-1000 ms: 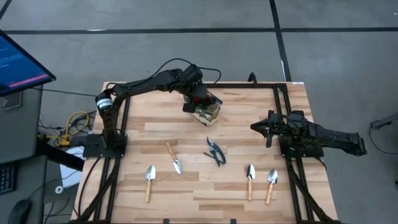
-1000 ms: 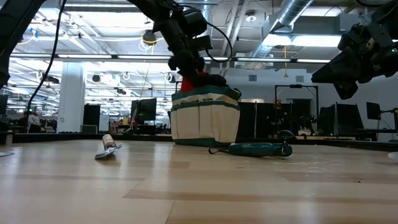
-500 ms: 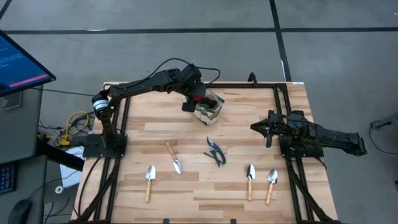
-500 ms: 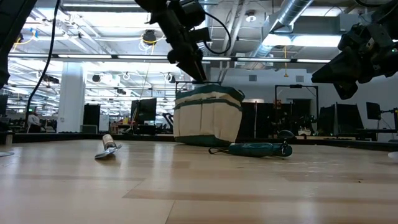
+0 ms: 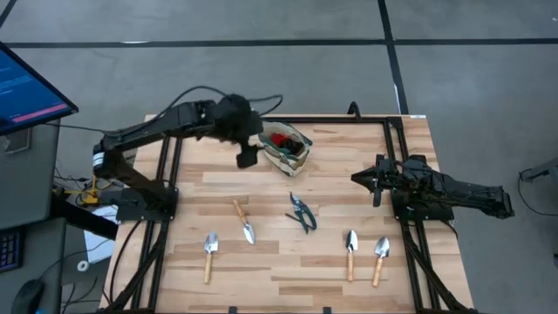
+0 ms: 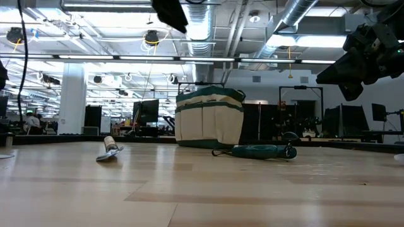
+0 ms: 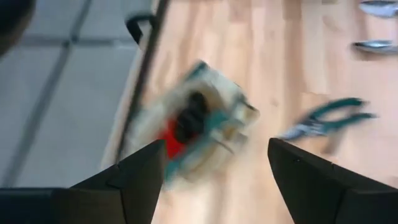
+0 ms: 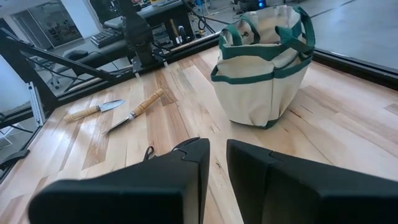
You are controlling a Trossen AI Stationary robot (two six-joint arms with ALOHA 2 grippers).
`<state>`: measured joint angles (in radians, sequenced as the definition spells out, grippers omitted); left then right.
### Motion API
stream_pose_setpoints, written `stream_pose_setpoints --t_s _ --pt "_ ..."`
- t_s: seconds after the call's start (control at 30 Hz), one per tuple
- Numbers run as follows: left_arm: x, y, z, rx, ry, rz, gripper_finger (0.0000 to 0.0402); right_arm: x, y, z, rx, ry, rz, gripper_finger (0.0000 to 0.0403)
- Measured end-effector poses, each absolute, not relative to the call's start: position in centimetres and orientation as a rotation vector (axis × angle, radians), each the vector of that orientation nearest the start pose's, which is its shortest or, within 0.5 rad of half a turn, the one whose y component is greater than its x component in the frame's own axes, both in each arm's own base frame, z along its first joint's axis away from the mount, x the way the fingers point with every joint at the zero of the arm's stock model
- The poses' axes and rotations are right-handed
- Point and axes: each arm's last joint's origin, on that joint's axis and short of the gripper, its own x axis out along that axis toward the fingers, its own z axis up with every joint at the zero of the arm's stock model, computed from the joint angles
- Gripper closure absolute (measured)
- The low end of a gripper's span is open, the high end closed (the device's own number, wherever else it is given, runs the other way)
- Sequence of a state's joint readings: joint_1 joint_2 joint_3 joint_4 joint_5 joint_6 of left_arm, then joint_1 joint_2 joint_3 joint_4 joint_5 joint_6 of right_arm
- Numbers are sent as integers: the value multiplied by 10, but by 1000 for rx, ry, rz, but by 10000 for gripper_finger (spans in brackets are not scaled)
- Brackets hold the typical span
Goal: Pick & Place Garden tools in Gardening bag
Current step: Put the brown trowel into the gardening bag
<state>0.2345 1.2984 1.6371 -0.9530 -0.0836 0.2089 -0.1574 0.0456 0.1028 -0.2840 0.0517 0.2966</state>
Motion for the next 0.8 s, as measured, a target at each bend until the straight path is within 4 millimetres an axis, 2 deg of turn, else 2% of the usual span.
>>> stream_pose_setpoints --t_s 0.2,0.43,0.57,0.67,0.8 --pt "221 21 428 -76 792 271 121 90 -16 168 307 195 -241 352" --pt "227 -22 385 -25 975 104 121 90 -16 168 306 194 -240 352" --pt "228 -32 354 -9 1081 46 121 90 -16 168 307 194 -240 352" --pt "230 -33 331 6 1135 37 121 90 -16 168 306 194 -240 352" --pt "234 -31 312 62 1137 7 121 90 -16 168 306 195 -240 352"
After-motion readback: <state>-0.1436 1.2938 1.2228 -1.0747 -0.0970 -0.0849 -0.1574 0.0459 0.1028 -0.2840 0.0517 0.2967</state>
